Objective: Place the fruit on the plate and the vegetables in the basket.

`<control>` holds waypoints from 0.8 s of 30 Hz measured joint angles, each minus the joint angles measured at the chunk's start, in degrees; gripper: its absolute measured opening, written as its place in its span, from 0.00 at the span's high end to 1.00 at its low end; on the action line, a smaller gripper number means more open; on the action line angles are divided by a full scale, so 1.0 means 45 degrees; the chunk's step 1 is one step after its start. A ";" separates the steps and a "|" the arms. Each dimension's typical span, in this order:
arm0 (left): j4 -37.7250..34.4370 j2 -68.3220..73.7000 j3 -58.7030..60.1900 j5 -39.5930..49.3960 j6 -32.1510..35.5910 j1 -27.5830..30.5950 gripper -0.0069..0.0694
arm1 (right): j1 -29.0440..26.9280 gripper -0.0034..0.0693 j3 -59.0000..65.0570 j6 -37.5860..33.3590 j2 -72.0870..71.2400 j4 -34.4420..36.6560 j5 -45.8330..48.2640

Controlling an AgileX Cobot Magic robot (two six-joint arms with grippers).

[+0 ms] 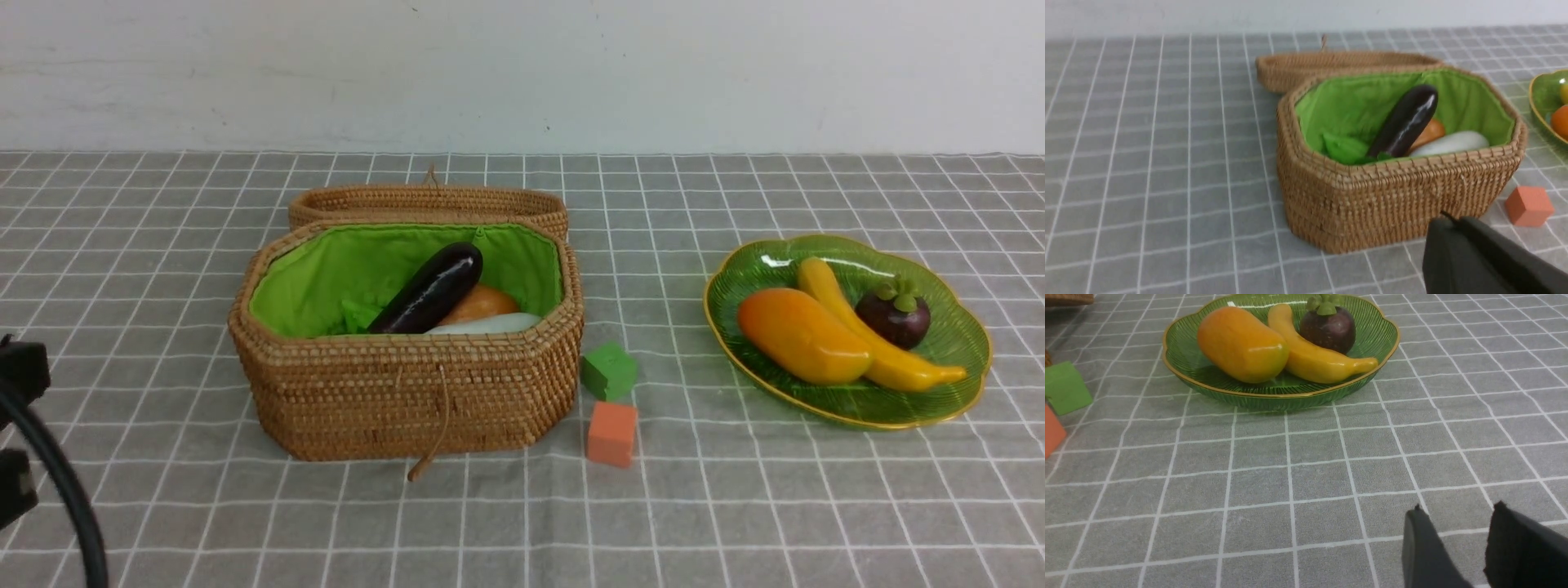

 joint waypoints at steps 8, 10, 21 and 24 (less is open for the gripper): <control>-0.2895 -0.3640 0.3032 -0.1686 0.2709 0.3774 0.92 | 0.0000 0.62 0.0000 0.0000 0.0000 0.0000 0.0000; -0.3278 -0.4546 0.3775 -0.1735 0.3024 0.4282 0.92 | 0.0000 0.62 0.0000 0.0000 0.0000 0.0000 0.0000; -0.3730 -0.6453 0.7878 -0.1570 0.3222 0.5885 0.91 | 0.0000 0.62 0.0000 -0.0003 0.0000 0.0000 0.0000; -0.3717 -0.6453 0.7876 -0.1679 0.3237 0.5929 0.90 | 0.0000 0.62 0.0000 -0.0003 0.0000 0.0000 0.0000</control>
